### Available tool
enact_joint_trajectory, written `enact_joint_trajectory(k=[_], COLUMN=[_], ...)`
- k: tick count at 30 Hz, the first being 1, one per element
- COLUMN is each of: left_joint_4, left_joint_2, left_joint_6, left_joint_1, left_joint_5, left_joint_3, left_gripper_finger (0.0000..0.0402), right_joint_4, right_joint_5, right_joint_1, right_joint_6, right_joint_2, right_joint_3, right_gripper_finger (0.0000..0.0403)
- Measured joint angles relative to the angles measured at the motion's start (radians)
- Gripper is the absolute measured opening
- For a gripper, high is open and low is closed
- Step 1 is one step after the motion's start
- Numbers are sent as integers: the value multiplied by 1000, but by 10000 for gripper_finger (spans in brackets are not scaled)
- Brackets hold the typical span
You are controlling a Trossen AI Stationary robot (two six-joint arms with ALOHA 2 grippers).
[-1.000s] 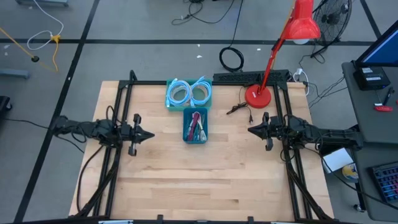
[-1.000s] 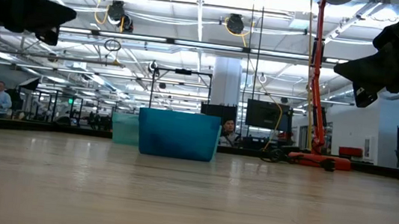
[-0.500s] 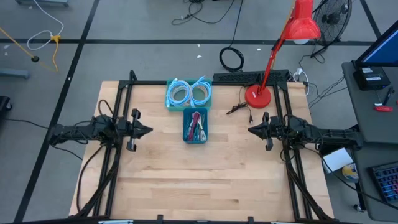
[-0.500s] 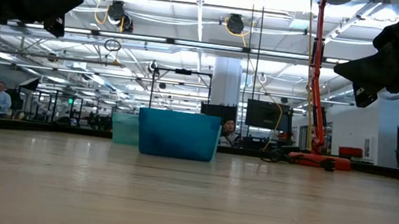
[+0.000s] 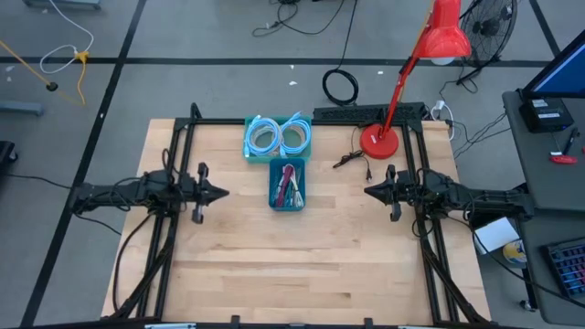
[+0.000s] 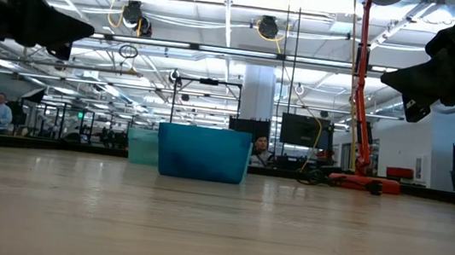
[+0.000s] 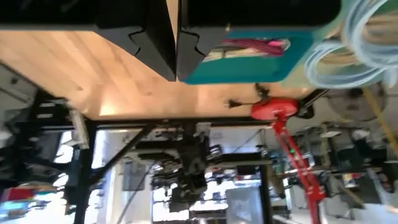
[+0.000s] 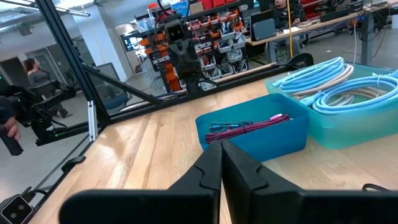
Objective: Pick & Place USB Port
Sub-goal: Return to Home Position
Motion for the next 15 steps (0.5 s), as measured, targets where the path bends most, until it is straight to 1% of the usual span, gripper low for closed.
enact_joint_trajectory(k=[4, 9, 15], left_joint_4=[-4, -6, -5], left_joint_2=[1, 2, 3], left_joint_6=[2, 3, -1], left_joint_1=[0, 0, 0], left_joint_5=[-39, -40, -43], left_joint_3=[1, 1, 1], left_gripper_finger=[13, 3, 21], right_joint_4=[0, 0, 0], right_joint_5=[0, 0, 0], right_joint_1=[0, 0, 0], right_joint_6=[0, 0, 0], right_joint_2=[0, 0, 0], right_joint_3=[0, 0, 0], right_gripper_finger=[0, 0, 0])
